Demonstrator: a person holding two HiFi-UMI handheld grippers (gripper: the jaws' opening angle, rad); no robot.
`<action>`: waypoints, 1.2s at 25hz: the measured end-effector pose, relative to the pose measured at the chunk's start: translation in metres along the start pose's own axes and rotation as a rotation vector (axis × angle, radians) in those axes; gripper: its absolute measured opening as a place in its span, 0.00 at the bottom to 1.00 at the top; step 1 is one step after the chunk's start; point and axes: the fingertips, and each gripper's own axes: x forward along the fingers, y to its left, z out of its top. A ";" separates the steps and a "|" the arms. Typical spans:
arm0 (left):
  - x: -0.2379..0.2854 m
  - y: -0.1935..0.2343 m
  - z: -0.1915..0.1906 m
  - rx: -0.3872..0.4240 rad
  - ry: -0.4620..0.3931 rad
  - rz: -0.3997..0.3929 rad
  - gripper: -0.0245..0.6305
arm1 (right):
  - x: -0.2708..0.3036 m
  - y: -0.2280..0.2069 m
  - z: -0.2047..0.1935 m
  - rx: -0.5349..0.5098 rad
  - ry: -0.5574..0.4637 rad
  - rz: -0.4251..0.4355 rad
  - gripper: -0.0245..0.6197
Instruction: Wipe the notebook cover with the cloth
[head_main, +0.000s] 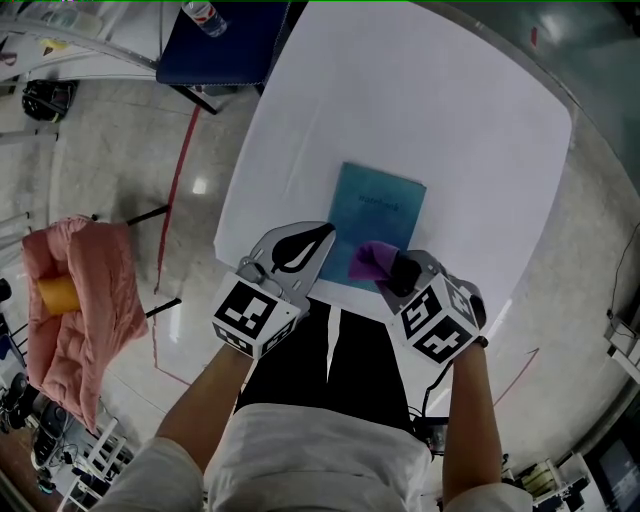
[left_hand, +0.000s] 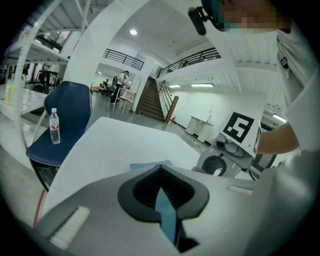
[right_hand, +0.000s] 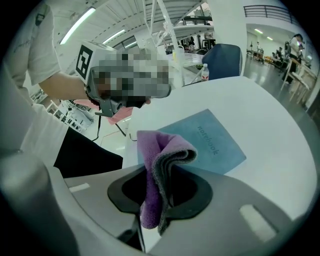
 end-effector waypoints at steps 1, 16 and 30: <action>0.000 0.001 0.001 0.000 -0.001 0.000 0.04 | -0.001 -0.004 0.002 -0.003 -0.001 -0.007 0.20; 0.003 0.026 0.006 -0.019 0.006 0.021 0.04 | -0.006 -0.057 0.040 -0.004 -0.043 -0.105 0.20; 0.007 0.059 0.010 -0.047 0.014 0.039 0.04 | 0.011 -0.097 0.080 -0.053 -0.055 -0.169 0.21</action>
